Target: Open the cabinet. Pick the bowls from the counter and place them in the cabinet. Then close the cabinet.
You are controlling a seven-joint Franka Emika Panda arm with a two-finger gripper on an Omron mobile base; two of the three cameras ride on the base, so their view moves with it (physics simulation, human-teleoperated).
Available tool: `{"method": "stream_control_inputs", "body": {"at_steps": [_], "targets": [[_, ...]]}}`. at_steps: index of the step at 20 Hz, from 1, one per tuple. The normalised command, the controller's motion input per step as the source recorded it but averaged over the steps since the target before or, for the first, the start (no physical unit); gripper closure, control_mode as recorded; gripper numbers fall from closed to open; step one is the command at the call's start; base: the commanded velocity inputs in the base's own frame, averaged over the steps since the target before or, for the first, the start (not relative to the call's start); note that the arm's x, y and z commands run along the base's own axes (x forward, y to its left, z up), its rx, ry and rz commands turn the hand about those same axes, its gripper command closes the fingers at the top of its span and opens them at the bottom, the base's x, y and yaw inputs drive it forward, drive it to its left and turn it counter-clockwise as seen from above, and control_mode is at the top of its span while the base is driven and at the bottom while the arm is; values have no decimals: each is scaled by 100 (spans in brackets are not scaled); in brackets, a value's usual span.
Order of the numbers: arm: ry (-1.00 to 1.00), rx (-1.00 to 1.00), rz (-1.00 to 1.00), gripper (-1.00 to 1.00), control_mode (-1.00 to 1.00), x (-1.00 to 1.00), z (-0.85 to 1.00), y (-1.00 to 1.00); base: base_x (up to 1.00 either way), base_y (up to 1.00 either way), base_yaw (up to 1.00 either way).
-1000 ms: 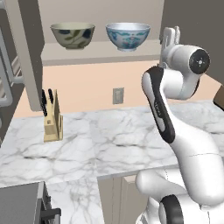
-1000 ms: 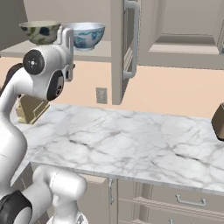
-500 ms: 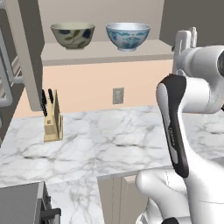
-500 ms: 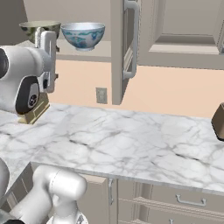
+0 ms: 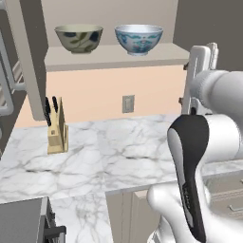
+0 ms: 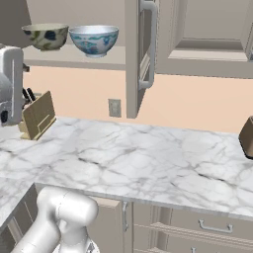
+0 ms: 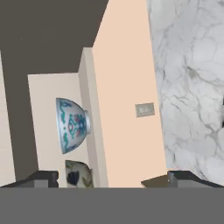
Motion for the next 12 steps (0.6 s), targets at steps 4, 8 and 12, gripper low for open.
{"method": "stream_control_inputs", "body": {"at_steps": [4,8,12], "targets": [[5,0,7,-100,-100,-64,0,47,0,0,0],[2,0,11,-100,-100,-56,1,58,0,0,0],[0,0,6,-100,-100,-43,0,72,0,0,0]]}}
